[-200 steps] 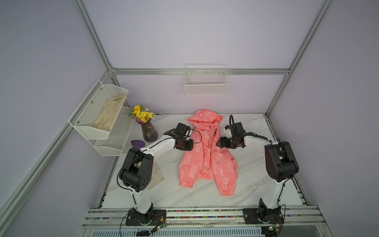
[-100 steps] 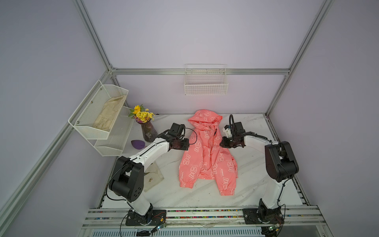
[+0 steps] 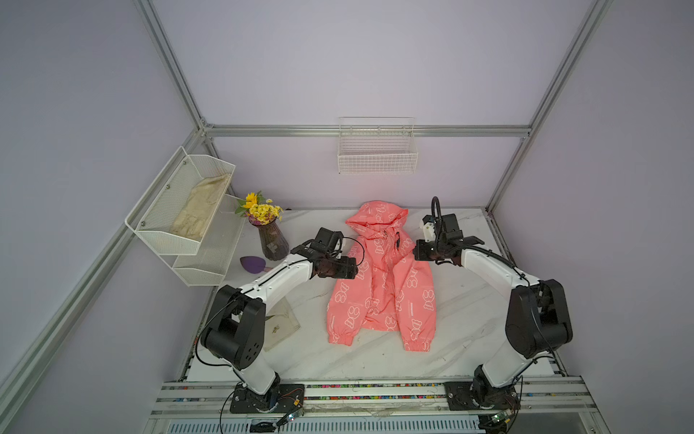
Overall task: Unzip the jacket
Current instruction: Flatten out the jacket at the center of the board.
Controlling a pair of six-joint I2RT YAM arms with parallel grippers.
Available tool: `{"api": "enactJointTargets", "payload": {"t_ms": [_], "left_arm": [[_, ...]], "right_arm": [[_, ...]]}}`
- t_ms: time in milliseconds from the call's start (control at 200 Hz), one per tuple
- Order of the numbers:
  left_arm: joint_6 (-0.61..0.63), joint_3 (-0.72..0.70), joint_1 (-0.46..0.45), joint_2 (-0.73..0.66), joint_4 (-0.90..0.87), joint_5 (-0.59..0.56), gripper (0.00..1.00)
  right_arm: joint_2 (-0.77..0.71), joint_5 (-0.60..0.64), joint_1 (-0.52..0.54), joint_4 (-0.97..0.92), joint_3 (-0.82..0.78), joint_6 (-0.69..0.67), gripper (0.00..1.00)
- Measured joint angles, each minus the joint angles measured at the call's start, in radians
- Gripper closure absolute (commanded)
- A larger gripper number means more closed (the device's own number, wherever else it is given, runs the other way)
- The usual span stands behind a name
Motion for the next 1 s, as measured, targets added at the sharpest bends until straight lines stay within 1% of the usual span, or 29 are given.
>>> {"api": "enactJointTargets", "payload": {"t_ms": [170, 235, 335, 410, 485, 580, 715, 800, 890, 1000], "left_arm": [[-0.021, 0.0, -0.013, 0.077, 0.008, 0.0, 0.13], [-0.029, 0.0, -0.015, 0.094, 0.008, -0.005, 0.16], [-0.041, 0.0, -0.017, 0.1, 0.009, -0.011, 0.27], [-0.044, 0.001, -0.021, 0.1, 0.01, -0.017, 0.44], [-0.051, 0.002, -0.028, 0.1, 0.014, -0.021, 0.56], [-0.053, 0.002, -0.035, 0.1, 0.02, -0.026, 0.68], [-0.053, 0.002, -0.041, 0.1, 0.034, -0.031, 0.82], [-0.058, 0.0, -0.041, 0.093, 0.037, -0.045, 0.96], [-0.052, -0.007, -0.042, 0.065, 0.036, -0.087, 1.0], [-0.051, -0.027, -0.042, -0.017, 0.018, -0.173, 1.0]], "right_arm": [[-0.08, 0.114, 0.0, -0.044, -0.001, -0.022, 1.0], [-0.102, 0.143, 0.0, -0.055, -0.003, -0.033, 1.0], [-0.13, 0.176, 0.0, -0.061, -0.011, -0.046, 1.0], [-0.14, 0.192, 0.0, -0.063, -0.015, -0.051, 1.0], [-0.141, 0.2, 0.0, -0.066, -0.019, -0.052, 1.0], [-0.141, 0.207, 0.0, -0.067, -0.025, -0.052, 1.0], [-0.143, 0.22, 0.0, -0.068, -0.025, -0.052, 1.0], [-0.148, 0.228, 0.0, -0.071, -0.026, -0.053, 1.0], [-0.166, 0.249, 0.0, -0.076, -0.026, -0.061, 1.0], [-0.206, 0.289, 0.0, -0.077, -0.037, -0.084, 1.0]]}}
